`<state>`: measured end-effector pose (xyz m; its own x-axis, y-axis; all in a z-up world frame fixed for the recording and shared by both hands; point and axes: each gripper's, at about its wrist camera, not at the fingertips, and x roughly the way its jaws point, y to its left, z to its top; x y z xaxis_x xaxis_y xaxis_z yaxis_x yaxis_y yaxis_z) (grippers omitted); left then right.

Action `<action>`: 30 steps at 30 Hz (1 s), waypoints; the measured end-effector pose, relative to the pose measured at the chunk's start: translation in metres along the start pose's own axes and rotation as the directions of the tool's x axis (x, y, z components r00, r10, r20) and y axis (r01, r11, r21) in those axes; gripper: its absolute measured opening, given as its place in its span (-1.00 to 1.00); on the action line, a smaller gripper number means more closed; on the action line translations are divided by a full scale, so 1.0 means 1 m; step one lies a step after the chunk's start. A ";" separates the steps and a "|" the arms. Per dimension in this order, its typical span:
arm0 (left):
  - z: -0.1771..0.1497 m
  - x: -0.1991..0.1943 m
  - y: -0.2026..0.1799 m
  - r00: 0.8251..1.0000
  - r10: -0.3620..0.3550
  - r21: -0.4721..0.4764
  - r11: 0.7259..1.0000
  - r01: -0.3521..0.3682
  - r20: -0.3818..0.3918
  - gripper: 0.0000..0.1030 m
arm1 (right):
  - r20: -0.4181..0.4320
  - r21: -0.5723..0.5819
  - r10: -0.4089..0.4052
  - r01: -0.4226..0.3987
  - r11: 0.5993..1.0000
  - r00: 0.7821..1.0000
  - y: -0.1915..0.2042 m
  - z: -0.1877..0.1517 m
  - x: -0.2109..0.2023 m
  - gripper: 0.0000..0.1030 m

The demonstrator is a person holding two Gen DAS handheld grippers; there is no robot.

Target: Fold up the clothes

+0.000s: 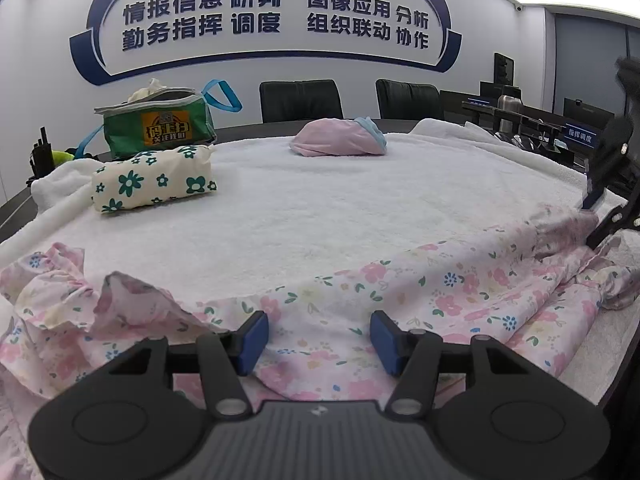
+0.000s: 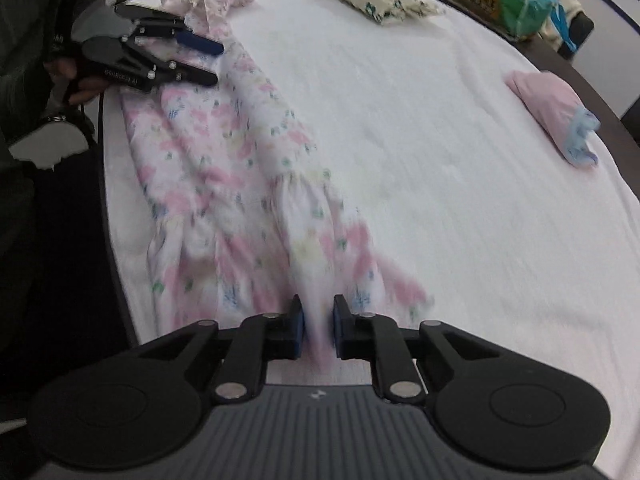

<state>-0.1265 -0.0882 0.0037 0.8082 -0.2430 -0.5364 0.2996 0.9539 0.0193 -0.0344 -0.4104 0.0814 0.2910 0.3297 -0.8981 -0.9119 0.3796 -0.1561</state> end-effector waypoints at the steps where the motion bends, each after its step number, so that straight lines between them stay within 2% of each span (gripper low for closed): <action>1: 0.000 0.000 0.000 1.000 0.000 -0.001 1.000 0.000 0.000 0.07 | 0.034 -0.029 -0.022 0.023 0.999 0.999 0.003 0.001 -0.009 -0.05; 2: 0.000 0.000 0.000 1.000 0.001 -0.004 1.000 -0.001 0.000 0.07 | 0.069 -0.057 -0.043 0.047 0.997 0.997 0.006 0.003 -0.018 0.50; 3: 0.000 0.000 0.000 1.000 0.002 -0.005 1.000 -0.002 0.001 0.07 | 0.104 -0.084 -0.064 0.072 0.994 0.993 0.009 0.004 -0.027 0.60; 4: 0.000 0.000 0.000 1.000 0.004 -0.005 1.000 -0.004 0.001 0.07 | 0.139 -0.110 -0.082 0.098 0.989 0.987 0.012 0.006 -0.036 0.61; 7: 0.000 0.000 0.000 1.000 0.004 -0.005 1.000 -0.004 0.001 0.07 | 0.183 -0.186 -0.012 0.046 0.982 0.983 0.024 0.021 -0.039 0.61; 9: 0.000 0.000 0.000 1.000 0.004 -0.005 1.000 -0.004 0.001 0.08 | 0.149 -0.232 0.063 -0.027 0.972 0.987 0.029 0.028 -0.025 0.61; 12: 0.000 0.000 0.000 1.000 0.003 -0.003 1.000 -0.003 0.001 0.08 | 0.026 -0.280 0.088 -0.078 0.957 0.996 0.034 0.031 0.008 0.61; 13: 0.000 0.000 0.000 1.000 0.002 -0.003 1.000 -0.002 0.000 0.08 | -0.005 -0.288 0.088 -0.086 0.954 0.996 0.034 0.029 0.017 0.56; 14: 0.000 0.001 0.000 1.000 0.002 -0.003 1.000 -0.002 0.000 0.08 | -0.037 -0.295 0.088 -0.095 0.951 0.995 0.034 0.028 0.025 0.31; 15: 0.000 0.001 0.000 1.000 0.001 -0.003 1.000 -0.001 0.000 0.08 | -0.047 -0.273 0.102 -0.111 0.956 0.994 0.030 0.027 0.028 0.25; 16: 0.000 0.001 0.000 1.000 0.001 -0.003 1.000 -0.001 0.000 0.07 | -0.047 -0.238 0.124 -0.131 0.962 0.991 0.023 0.026 0.028 -0.07; 17: 0.000 0.001 0.000 1.000 0.001 -0.003 1.000 -0.001 0.000 0.08 | -0.047 -0.203 0.145 -0.151 0.967 0.988 0.016 0.025 0.028 -0.54; 20: 0.000 0.001 0.000 1.000 0.002 -0.003 1.000 -0.002 0.000 0.08 | -0.069 -0.169 0.141 -0.151 0.974 0.988 0.010 0.019 0.023 -0.84; 22: 0.000 0.001 0.000 1.000 0.002 -0.003 1.000 -0.002 0.000 0.08 | -0.089 -0.181 0.099 -0.114 0.977 0.991 0.014 0.017 0.019 -0.85; 24: 0.000 0.001 0.000 1.000 0.003 -0.002 1.000 -0.003 0.000 0.08 | -0.097 -0.174 0.048 -0.064 0.983 0.994 0.016 0.016 0.013 -0.71; 25: 0.000 0.001 0.000 1.000 0.003 -0.002 1.000 -0.003 0.000 0.08 | -0.089 -0.166 0.028 -0.043 0.985 0.996 0.016 0.017 0.007 -0.41; 26: 0.000 0.001 0.000 1.000 0.003 -0.002 1.000 -0.003 0.000 0.08 | -0.073 -0.164 0.016 -0.028 0.986 0.997 0.017 0.017 0.000 0.15; 27: 0.000 0.001 0.000 1.000 0.004 -0.002 1.000 -0.004 0.000 0.08 | -0.051 -0.178 0.020 -0.029 0.984 0.999 0.021 0.018 -0.006 0.45; 28: 0.000 0.001 0.000 1.000 0.004 -0.002 1.000 -0.004 0.000 0.08 | -0.028 -0.198 0.029 -0.034 0.980 0.999 0.026 0.020 -0.011 0.93; 30: 0.000 0.001 0.000 1.000 0.004 -0.002 1.000 -0.004 0.000 0.08 | 0.017 -0.239 0.048 -0.043 0.970 0.999 0.035 0.025 -0.022 0.99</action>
<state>-0.1257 -0.0889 0.0034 0.8094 -0.2387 -0.5365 0.2950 0.9553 0.0200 -0.0657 -0.3832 0.1059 0.2517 0.3625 -0.8974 -0.9662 0.1476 -0.2114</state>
